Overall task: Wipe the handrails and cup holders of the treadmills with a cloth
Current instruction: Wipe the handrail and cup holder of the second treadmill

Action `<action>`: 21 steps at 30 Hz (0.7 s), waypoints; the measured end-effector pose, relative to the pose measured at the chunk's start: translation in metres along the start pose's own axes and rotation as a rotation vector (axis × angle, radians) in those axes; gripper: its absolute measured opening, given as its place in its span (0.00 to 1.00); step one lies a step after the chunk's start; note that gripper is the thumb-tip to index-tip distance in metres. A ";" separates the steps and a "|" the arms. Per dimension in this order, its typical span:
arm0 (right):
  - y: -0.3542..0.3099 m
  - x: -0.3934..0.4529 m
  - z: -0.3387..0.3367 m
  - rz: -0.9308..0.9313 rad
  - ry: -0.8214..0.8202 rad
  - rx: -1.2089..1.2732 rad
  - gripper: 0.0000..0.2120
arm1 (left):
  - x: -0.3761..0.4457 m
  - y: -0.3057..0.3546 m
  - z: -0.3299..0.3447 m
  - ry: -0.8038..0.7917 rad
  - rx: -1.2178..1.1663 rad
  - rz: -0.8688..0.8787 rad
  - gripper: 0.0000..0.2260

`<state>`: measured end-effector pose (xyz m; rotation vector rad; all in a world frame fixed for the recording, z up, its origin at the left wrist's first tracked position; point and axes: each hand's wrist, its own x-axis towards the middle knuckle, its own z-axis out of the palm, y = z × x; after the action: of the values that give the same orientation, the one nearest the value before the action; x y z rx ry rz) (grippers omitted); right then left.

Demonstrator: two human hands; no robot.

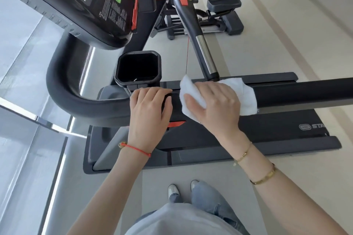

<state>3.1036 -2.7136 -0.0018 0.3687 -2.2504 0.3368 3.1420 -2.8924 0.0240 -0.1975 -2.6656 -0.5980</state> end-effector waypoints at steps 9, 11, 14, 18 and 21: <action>0.090 0.008 -0.026 0.034 -0.111 -0.138 0.22 | 0.014 0.056 0.029 -0.037 -0.029 0.010 0.11; 0.112 0.011 -0.034 0.059 -0.147 -0.149 0.23 | 0.017 0.072 0.038 -0.037 -0.020 -0.006 0.11; 0.127 0.011 -0.040 0.077 -0.171 -0.156 0.23 | 0.020 0.095 0.050 -0.026 -0.015 -0.036 0.11; 0.120 0.008 -0.041 0.040 -0.142 -0.097 0.21 | 0.021 0.115 0.064 -0.008 0.034 -0.078 0.13; 0.131 -0.001 -0.047 -0.055 -0.164 0.069 0.18 | 0.023 0.123 0.070 0.014 0.093 -0.123 0.15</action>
<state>3.0882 -2.5762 0.0124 0.5093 -2.3877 0.3677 3.1237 -2.7505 0.0219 -0.0032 -2.6994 -0.5089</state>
